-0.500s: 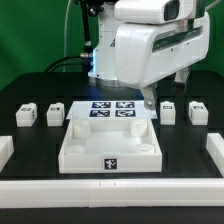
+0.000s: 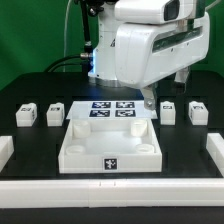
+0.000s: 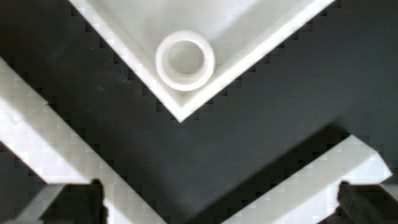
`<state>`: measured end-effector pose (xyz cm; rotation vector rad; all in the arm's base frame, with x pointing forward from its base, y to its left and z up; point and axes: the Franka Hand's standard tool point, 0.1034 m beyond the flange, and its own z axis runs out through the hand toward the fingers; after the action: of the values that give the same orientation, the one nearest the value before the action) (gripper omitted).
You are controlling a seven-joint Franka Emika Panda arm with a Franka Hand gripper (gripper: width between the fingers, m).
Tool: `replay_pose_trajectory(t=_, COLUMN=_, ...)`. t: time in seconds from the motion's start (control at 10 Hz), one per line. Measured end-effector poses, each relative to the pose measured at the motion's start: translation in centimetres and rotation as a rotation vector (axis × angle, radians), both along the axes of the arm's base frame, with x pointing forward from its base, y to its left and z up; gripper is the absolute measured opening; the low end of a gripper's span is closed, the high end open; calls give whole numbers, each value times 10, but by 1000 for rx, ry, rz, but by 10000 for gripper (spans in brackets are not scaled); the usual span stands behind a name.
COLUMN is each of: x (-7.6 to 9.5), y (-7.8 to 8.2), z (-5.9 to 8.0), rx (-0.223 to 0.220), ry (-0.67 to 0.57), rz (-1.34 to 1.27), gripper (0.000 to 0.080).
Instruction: Assemble one leg
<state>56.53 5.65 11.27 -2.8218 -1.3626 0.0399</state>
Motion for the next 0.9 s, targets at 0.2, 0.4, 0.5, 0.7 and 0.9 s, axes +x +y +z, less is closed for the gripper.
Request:
replay_pose_trajectory(t=0.2, x=0, y=0, z=0, rx=0, ry=0, rz=0, gripper=650)
replay_pose_trajectory(t=0.4, x=0, y=0, z=0, rx=0, ry=1, rz=16, gripper=650)
replay_pose_trajectory(t=0.5, x=0, y=0, z=-1, rx=1, ry=1, rz=30, gripper=650)
replay_pose_trajectory(t=0.7, x=-1, y=-1, z=-1, rx=2, ry=2, rz=82, gripper=650)
replay_pose_trajectory(t=0.9, x=-45, y=-26, z=-16, rx=9, ry=-19, rz=399, gripper=650)
